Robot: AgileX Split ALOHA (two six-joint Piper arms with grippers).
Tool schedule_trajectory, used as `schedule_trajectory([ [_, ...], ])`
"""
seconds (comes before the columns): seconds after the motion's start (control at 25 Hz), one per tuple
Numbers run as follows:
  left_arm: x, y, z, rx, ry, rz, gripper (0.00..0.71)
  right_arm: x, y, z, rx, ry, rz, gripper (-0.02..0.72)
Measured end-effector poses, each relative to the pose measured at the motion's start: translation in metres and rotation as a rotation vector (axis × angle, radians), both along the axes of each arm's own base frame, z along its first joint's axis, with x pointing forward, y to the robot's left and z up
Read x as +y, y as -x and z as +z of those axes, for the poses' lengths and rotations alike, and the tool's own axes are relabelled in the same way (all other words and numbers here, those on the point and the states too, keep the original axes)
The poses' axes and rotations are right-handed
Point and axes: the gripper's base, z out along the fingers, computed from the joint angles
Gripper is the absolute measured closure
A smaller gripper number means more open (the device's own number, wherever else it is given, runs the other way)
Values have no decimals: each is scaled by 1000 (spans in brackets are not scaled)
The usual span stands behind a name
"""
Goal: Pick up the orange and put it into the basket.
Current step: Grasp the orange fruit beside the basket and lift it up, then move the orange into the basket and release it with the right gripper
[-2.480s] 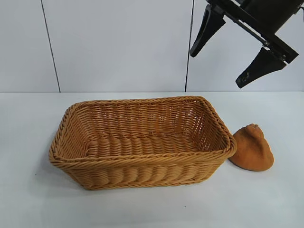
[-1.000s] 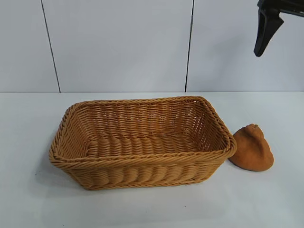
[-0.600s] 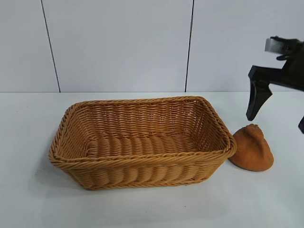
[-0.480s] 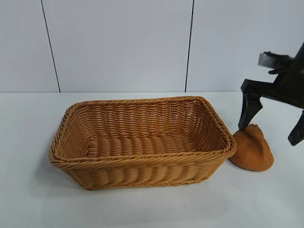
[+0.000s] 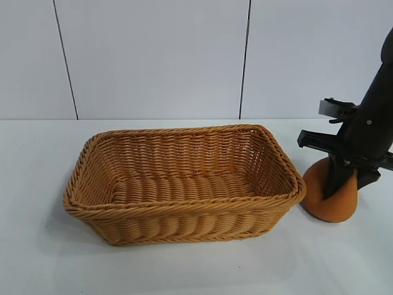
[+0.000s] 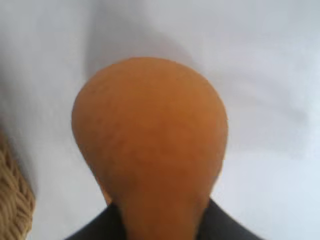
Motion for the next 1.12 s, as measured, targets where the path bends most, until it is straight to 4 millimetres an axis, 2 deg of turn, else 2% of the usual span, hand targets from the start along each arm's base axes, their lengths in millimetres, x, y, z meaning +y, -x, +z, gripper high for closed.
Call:
schedule_trajectory([
  [0.2,0,0,0,0,0,0,139,1,-16,56,-74,-1,32,650],
  [0.36,0,0,0,0,0,0,139,9,-23,77,-139,5,40,650],
  [0.56,0,0,0,0,0,0,139,48,-16,80,-139,1,119,650],
  [0.88,0,0,0,0,0,0,139,153,23,80,-156,-33,347,650],
  [1.0,0,0,0,0,-1,0,139,181,32,72,-162,-48,398,650],
  [1.12,0,0,0,0,-2,-1,139,196,30,53,-161,-47,402,650],
])
